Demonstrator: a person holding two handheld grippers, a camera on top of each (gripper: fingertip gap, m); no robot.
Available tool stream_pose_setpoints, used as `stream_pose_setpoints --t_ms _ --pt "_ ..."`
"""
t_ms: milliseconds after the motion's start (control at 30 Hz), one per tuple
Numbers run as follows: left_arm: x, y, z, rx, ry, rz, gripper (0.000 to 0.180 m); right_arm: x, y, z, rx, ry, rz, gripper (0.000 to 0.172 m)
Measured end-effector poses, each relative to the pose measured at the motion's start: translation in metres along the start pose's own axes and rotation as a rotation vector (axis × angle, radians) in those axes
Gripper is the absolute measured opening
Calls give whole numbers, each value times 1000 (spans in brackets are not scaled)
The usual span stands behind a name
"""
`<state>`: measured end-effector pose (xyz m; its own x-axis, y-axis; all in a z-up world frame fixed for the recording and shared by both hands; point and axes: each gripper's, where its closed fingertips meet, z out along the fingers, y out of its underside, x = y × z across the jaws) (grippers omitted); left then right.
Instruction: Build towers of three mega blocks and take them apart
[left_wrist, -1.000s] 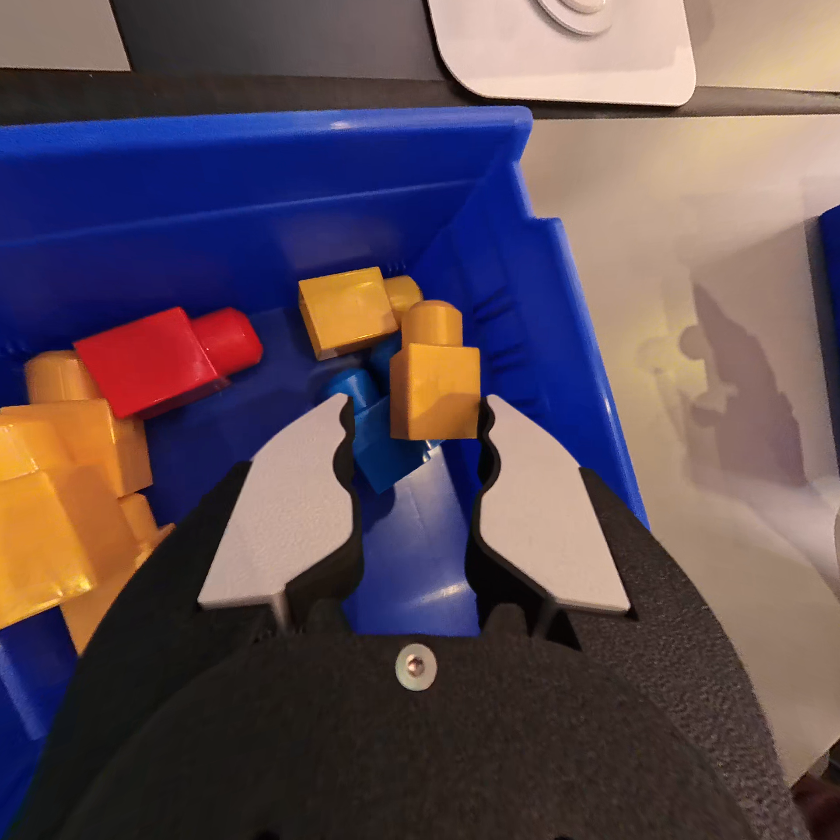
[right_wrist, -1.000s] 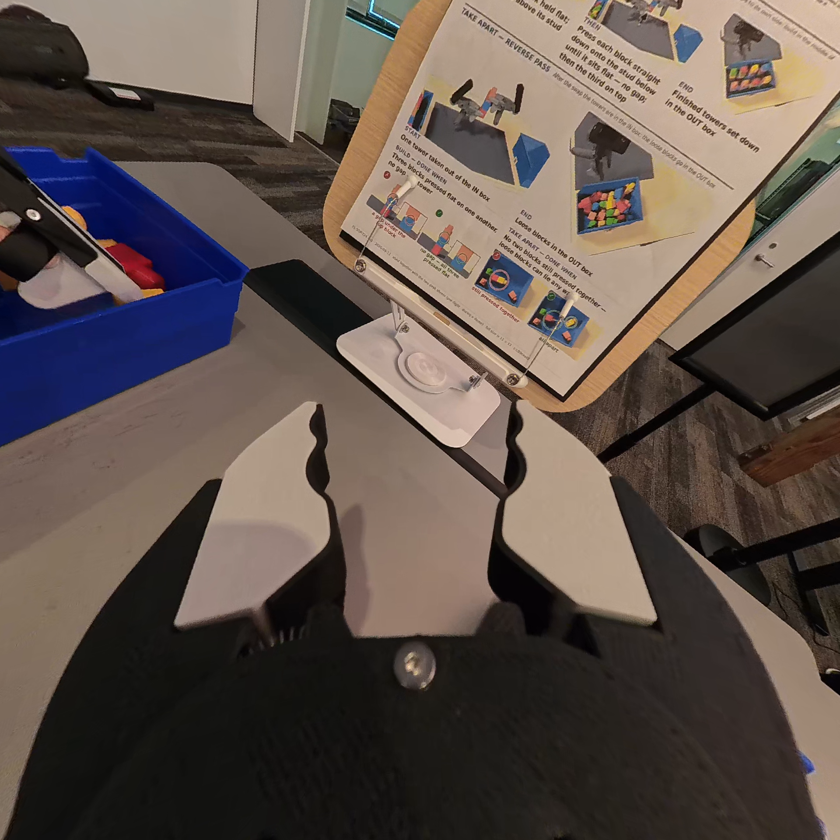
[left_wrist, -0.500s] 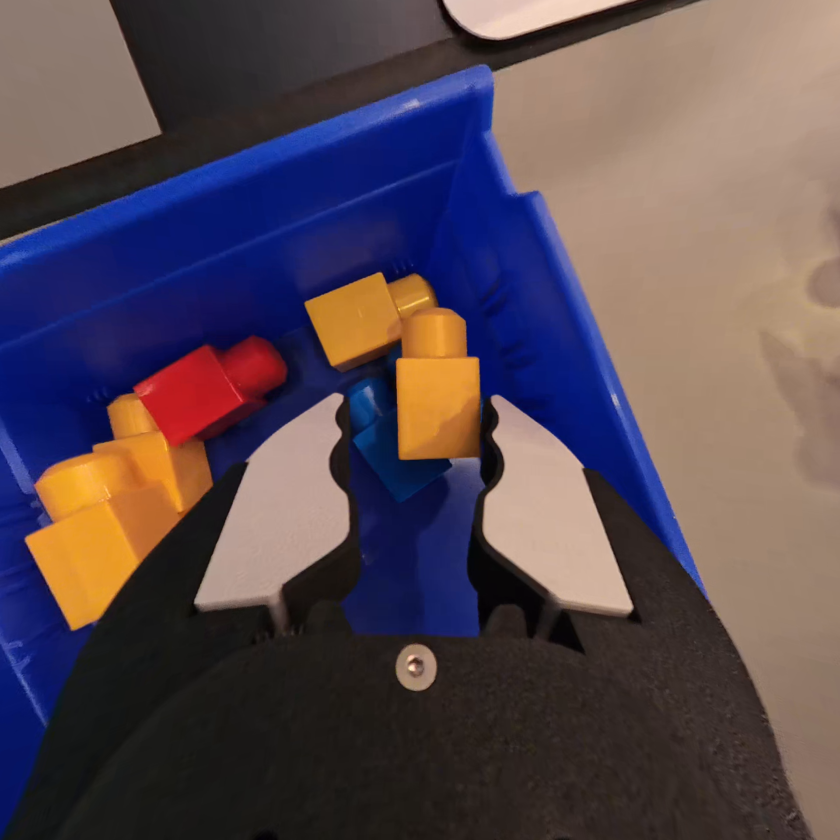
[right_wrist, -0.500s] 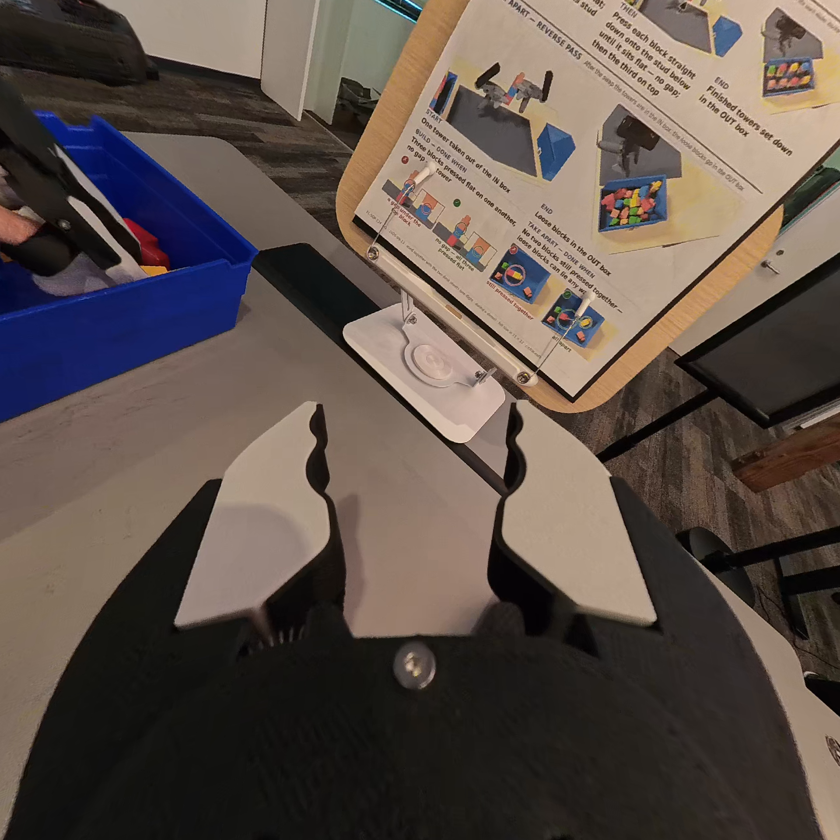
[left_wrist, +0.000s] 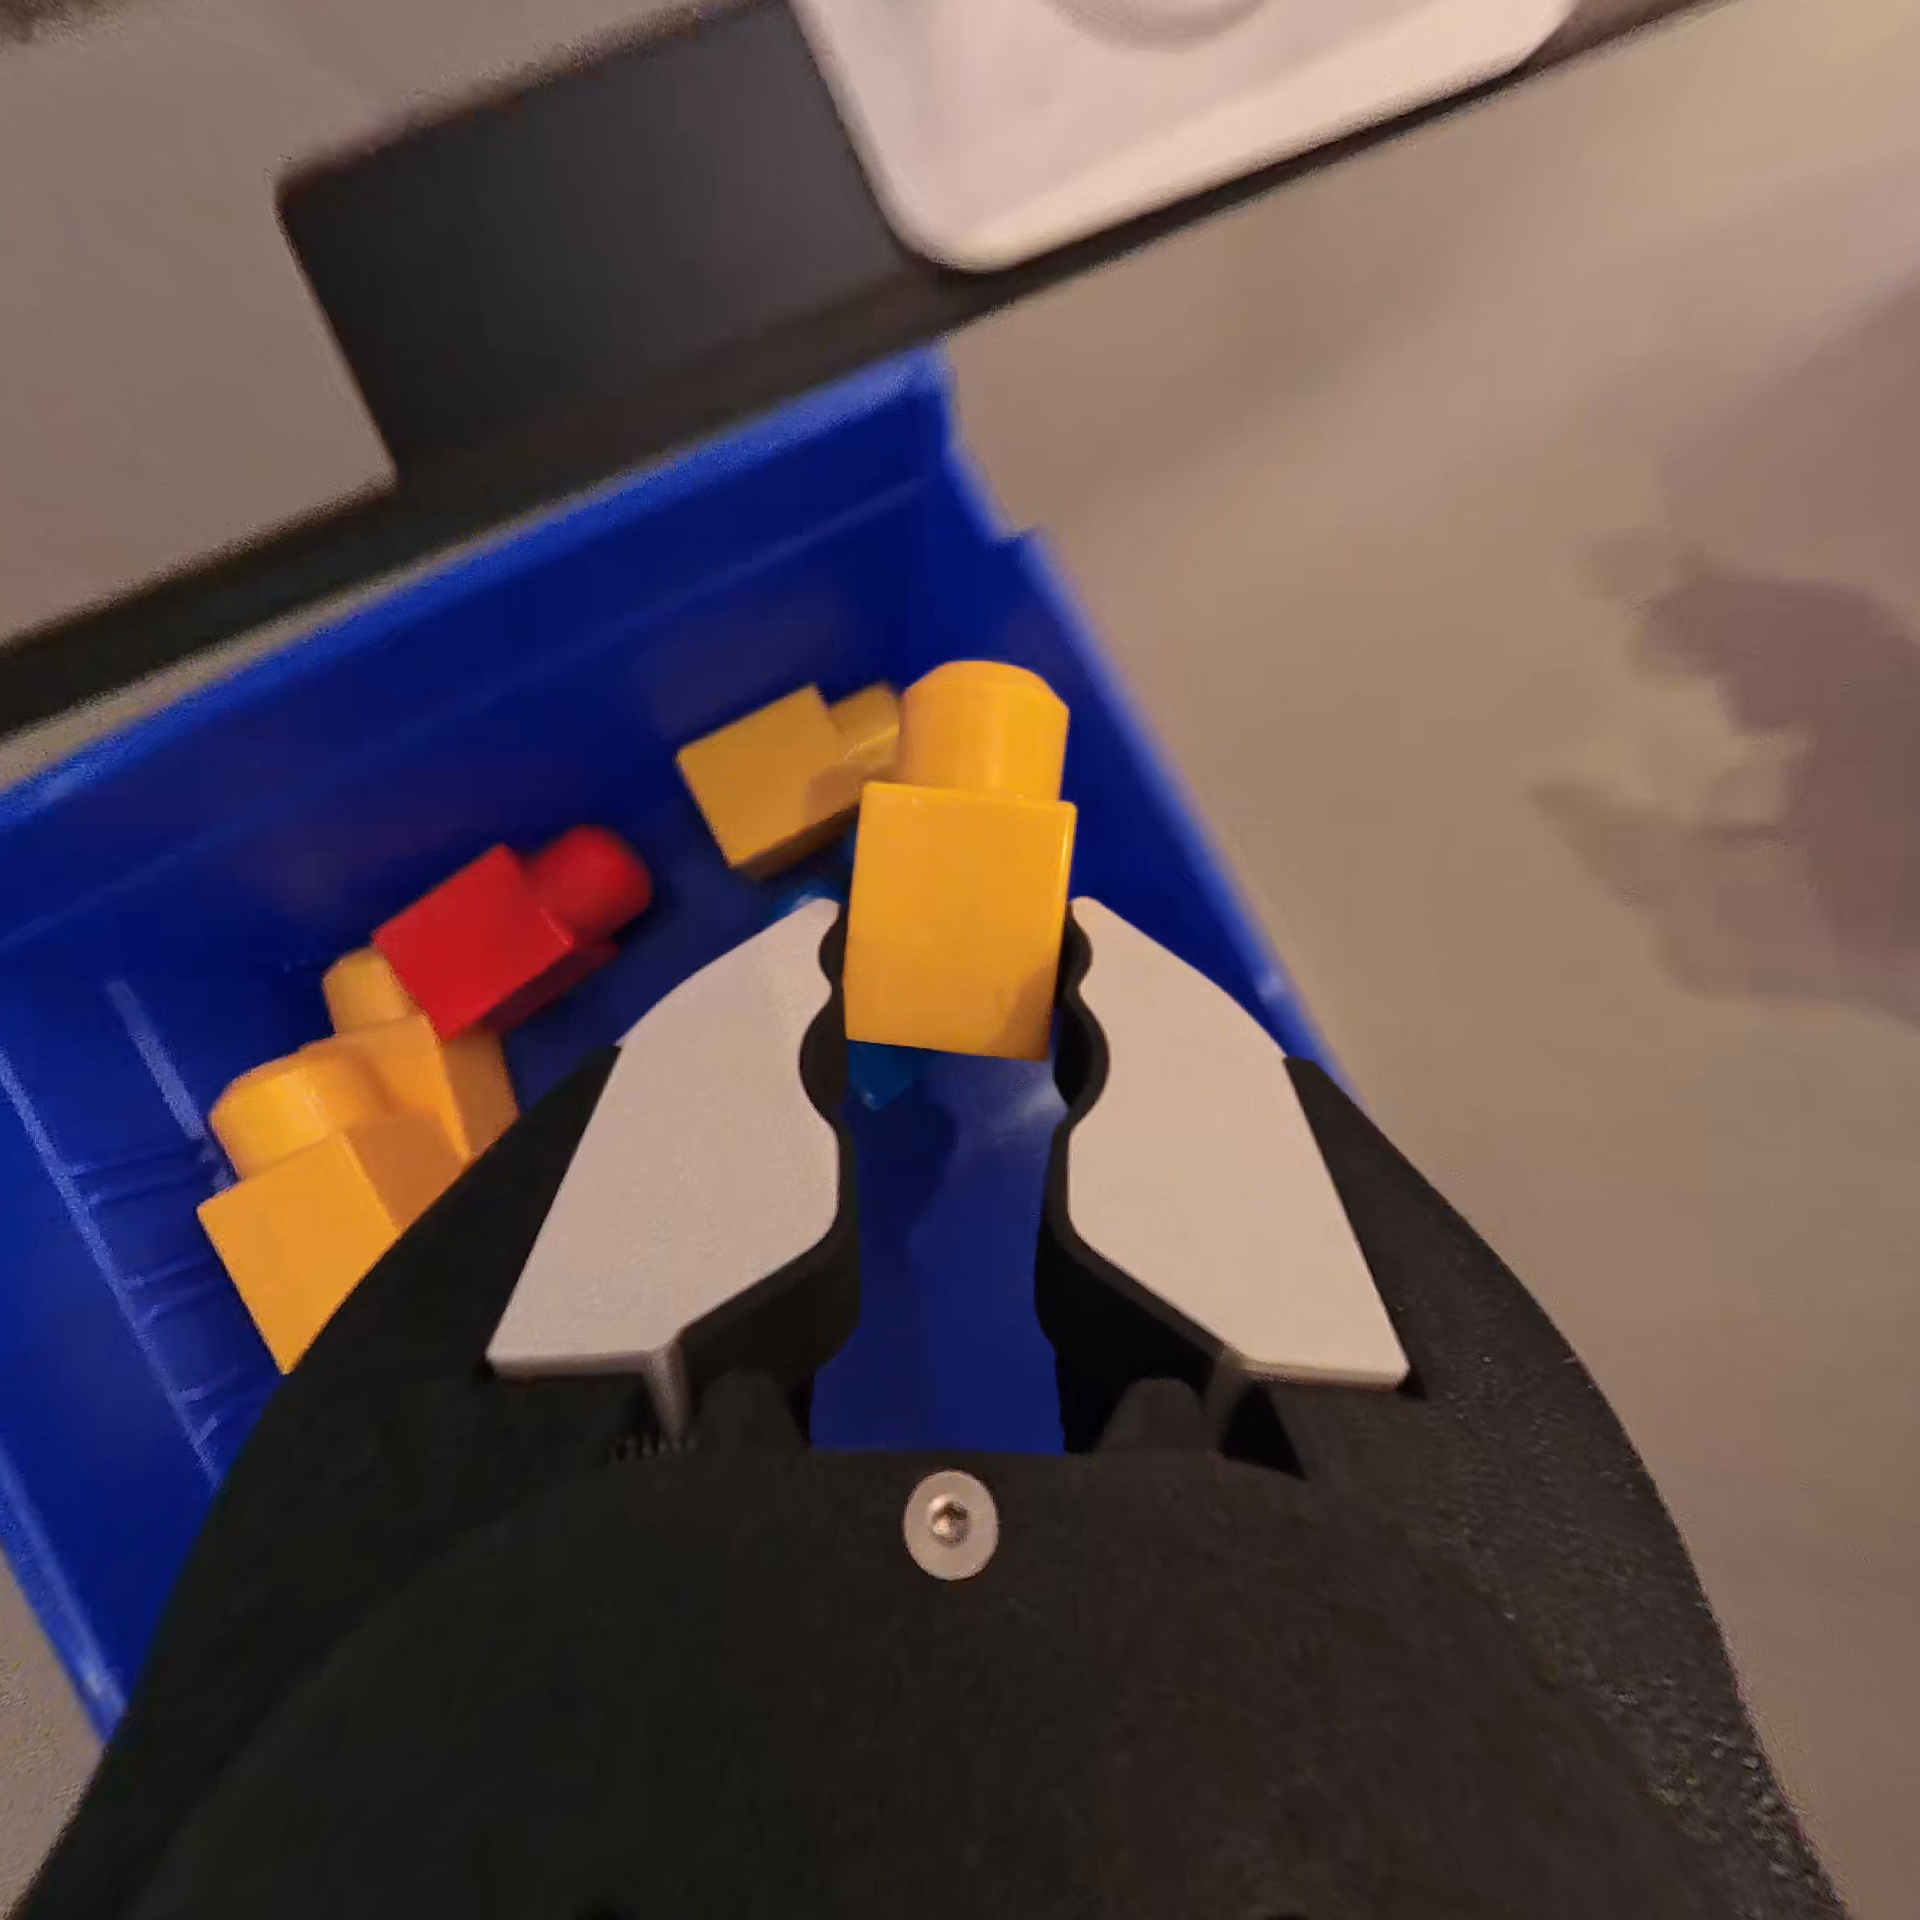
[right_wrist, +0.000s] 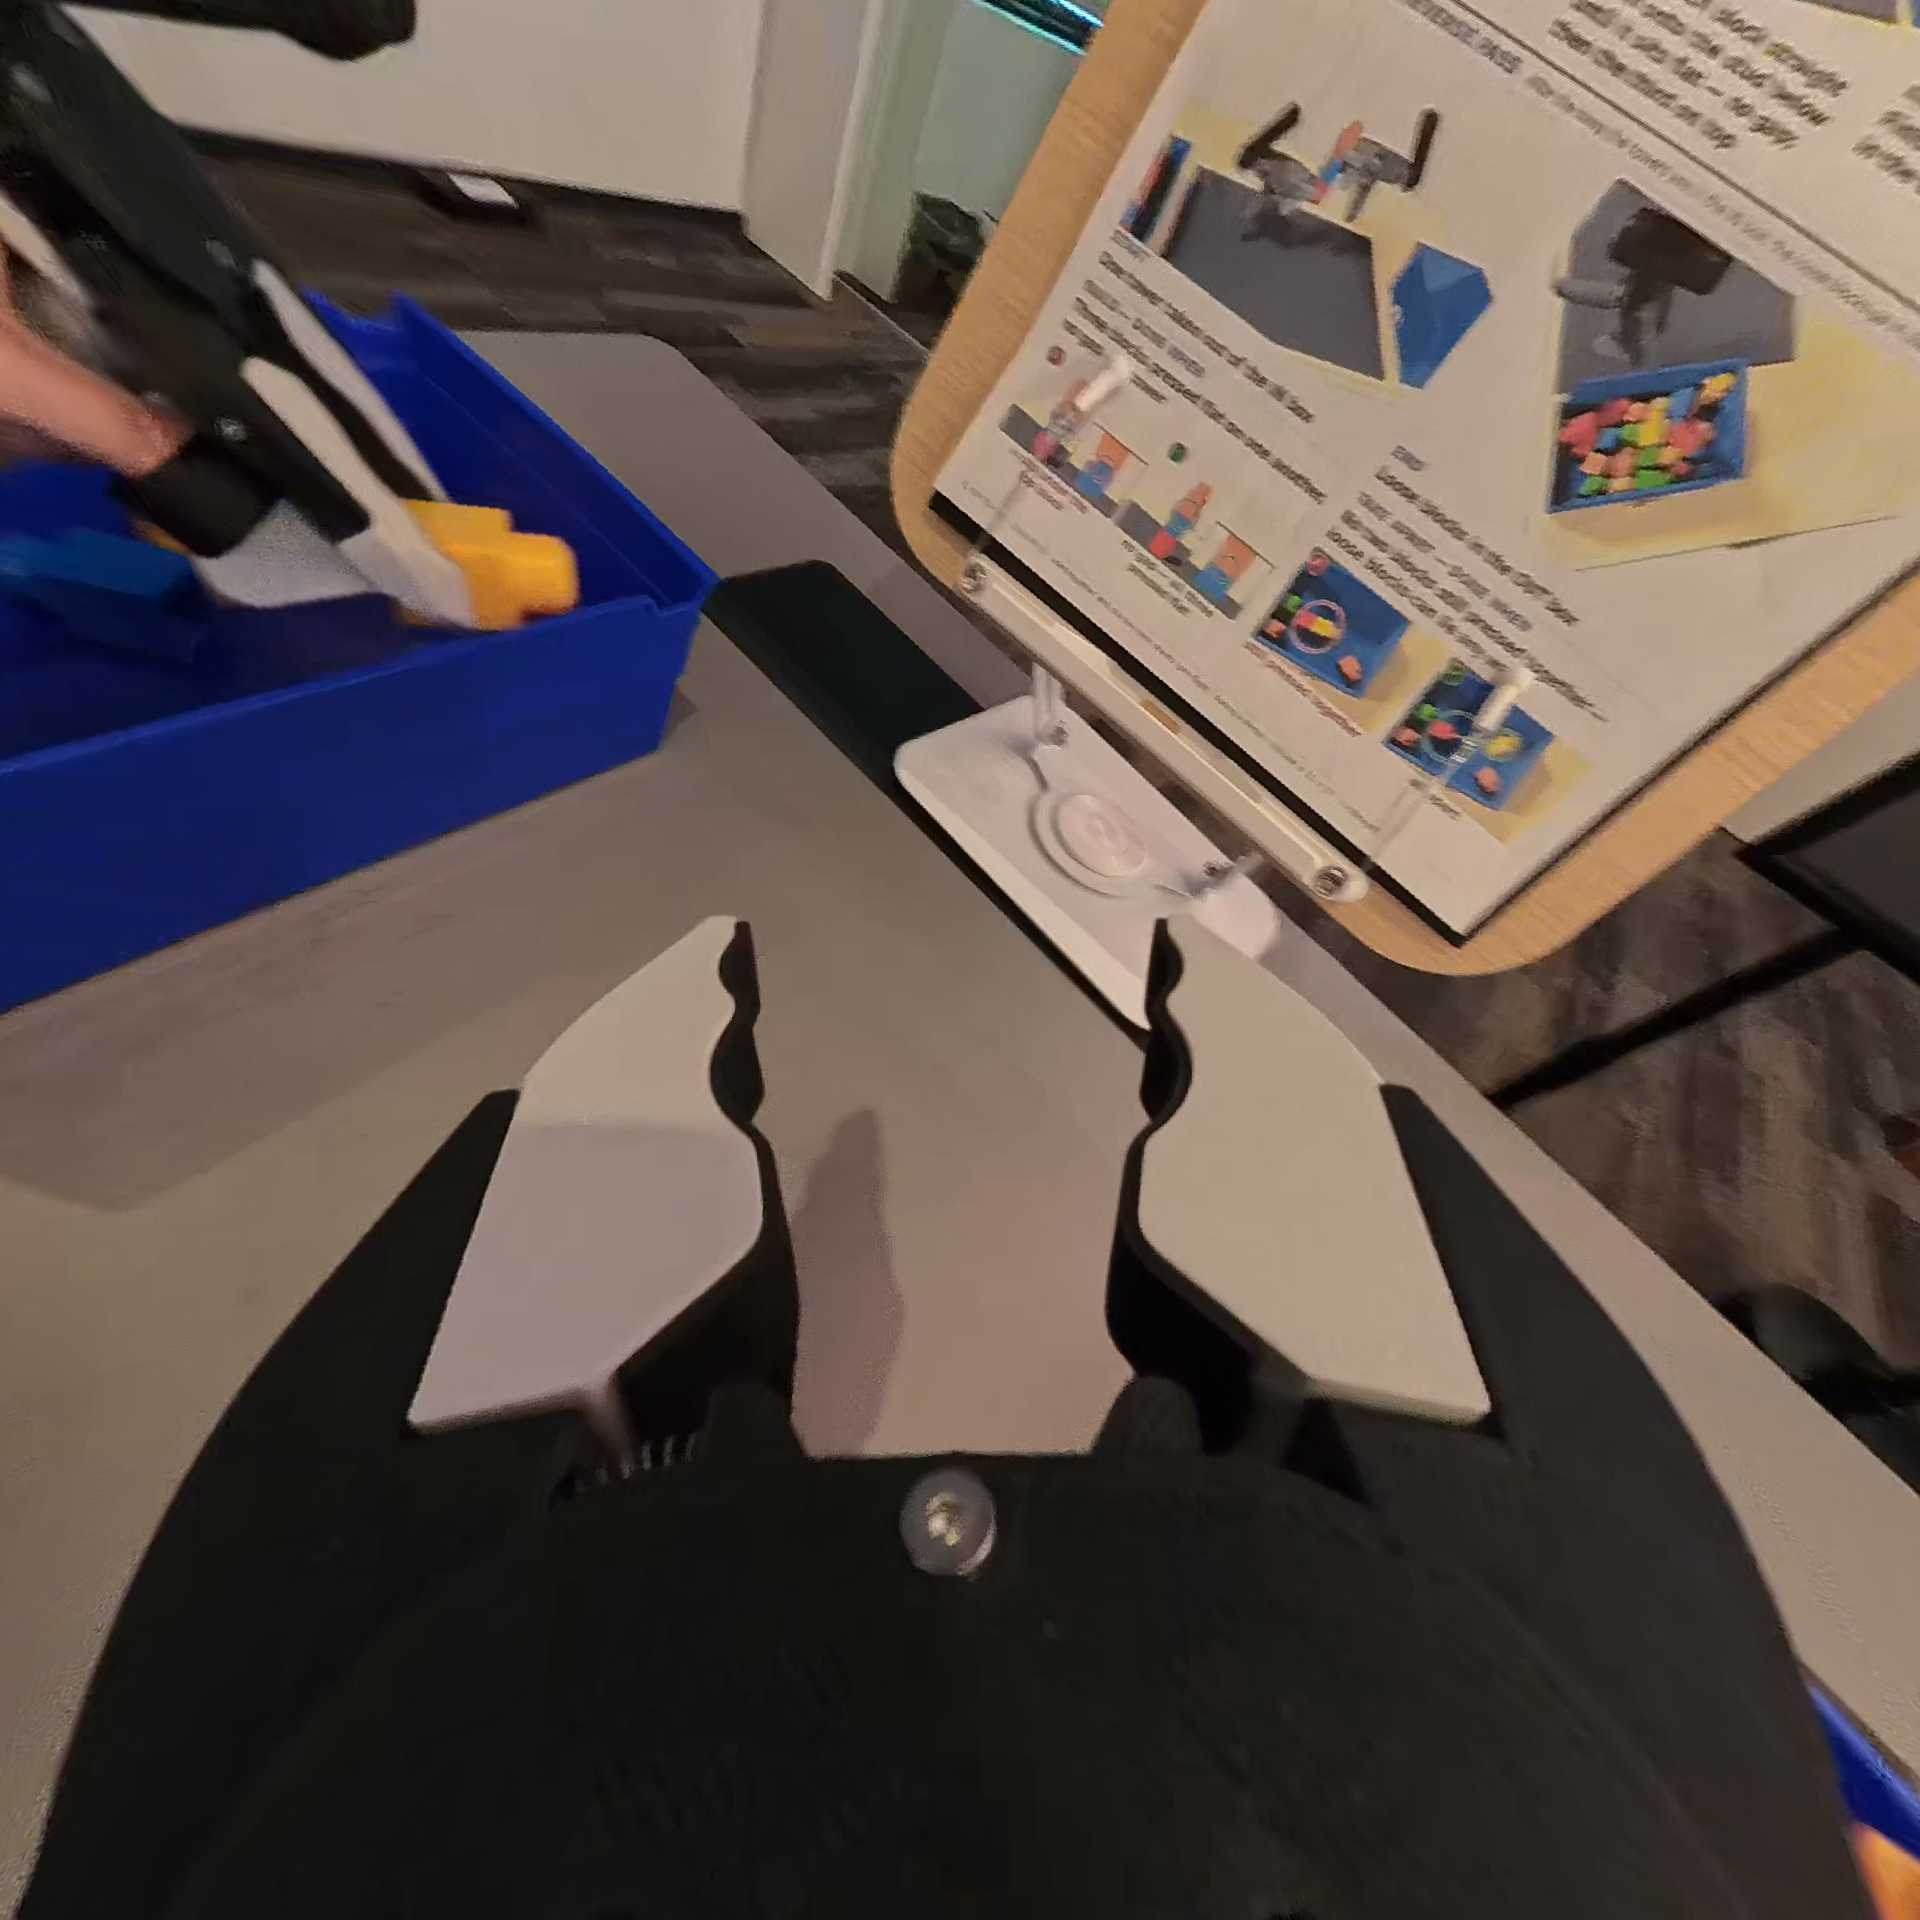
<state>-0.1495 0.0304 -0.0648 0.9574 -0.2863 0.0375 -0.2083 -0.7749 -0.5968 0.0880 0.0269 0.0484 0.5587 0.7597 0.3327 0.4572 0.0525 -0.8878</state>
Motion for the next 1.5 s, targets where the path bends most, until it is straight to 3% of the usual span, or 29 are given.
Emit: stream_pose_setpoints --t_ms 33,133,233,367,500,567,667,800,867,967,1033,1200,1333,1500 --pt "13 -12 -14 69 57 20 37 -9 -6 0 46 -76 27 70" --pt "95 -45 -72 322 431 197 37 -51 -35 -16 245 -443 169 63" --pt "170 -47 -121 459 708 412 36 -69 -59 -37 402 -702 365 60" --pt "215 -40 -137 476 775 544 36 -74 -77 -58 533 -851 447 51" --pt "234 -36 -136 457 835 560 36 -88 -74 -59 503 -851 338 45" --pt "238 -32 -134 439 860 576 36 -92 -74 -63 511 -864 298 32" --pt "217 -36 -129 446 782 555 45 -85 -62 -49 424 -765 261 32" --pt "105 -32 -88 360 338 458 50 -71 6 5 55 -559 138 32" --pt "51 -20 -66 282 205 329 50 -67 42 30 -96 -496 148 32" --pt "-4 -6 -32 166 113 44 51 -67 78 56 -203 -425 147 32" --pt "-17 1 -14 133 87 -5 45 -68 96 66 -262 -393 125 32" --pt "-29 34 16 -72 17 -75 54 -71 115 75 -314 -378 106 32" --pt "-37 48 30 -152 -20 -122 55 -71 117 76 -320 -380 105 32" --pt "-28 49 38 -159 47 -171 57 -72 118 76 -331 -385 101 32"
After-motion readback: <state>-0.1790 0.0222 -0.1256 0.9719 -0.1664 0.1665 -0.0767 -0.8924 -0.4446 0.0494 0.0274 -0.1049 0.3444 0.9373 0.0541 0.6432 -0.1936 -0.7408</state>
